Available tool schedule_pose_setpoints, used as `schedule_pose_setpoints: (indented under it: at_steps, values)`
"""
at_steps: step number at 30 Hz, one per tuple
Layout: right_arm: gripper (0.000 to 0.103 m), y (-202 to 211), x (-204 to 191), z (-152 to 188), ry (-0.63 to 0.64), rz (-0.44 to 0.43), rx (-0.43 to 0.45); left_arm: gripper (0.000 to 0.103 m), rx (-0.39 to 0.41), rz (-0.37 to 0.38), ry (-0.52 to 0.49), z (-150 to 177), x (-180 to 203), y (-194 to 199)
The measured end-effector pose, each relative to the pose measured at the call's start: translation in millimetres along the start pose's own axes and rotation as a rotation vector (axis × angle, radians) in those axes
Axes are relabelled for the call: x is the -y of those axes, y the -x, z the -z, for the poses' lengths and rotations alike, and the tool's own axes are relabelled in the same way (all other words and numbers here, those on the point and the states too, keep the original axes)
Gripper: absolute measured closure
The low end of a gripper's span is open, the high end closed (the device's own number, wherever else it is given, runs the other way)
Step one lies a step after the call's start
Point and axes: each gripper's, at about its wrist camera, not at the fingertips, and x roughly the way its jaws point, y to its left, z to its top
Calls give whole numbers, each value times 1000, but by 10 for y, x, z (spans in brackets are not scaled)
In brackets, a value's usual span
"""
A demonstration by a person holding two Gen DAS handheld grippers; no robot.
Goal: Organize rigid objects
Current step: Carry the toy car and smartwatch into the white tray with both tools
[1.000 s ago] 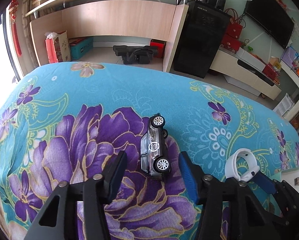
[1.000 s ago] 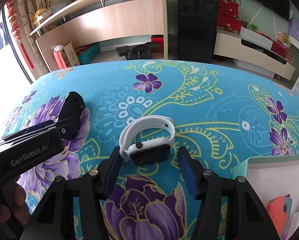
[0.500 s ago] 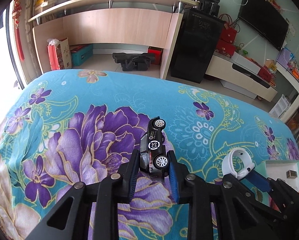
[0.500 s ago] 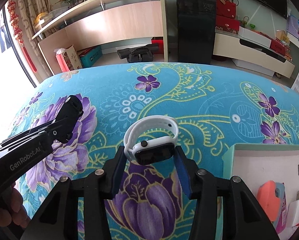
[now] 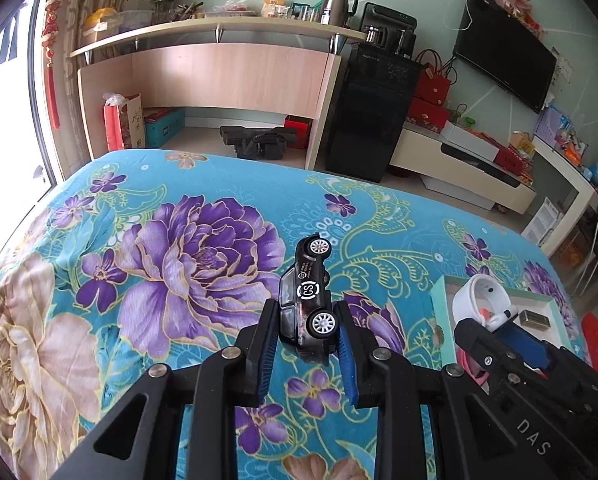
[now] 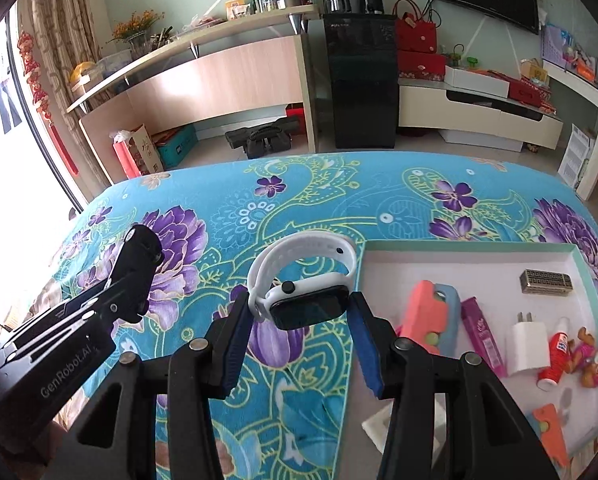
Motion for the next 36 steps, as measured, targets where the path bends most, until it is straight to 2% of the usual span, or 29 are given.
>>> schedule_pose_setpoints:
  at_steps: [11, 22, 26, 36]
  values:
    - [53, 419, 640, 255, -112, 101, 3, 73, 36, 59, -115, 187, 573, 311]
    - [53, 503, 1330, 388, -234, 191, -34, 73, 3, 133, -267, 417, 1243, 184]
    - [53, 507, 1483, 432, -252, 225, -46, 73, -16, 160, -323, 517, 1483, 98]
    - [53, 524, 1729, 502, -294, 234, -69, 73, -70, 192, -391, 673, 1772, -64]
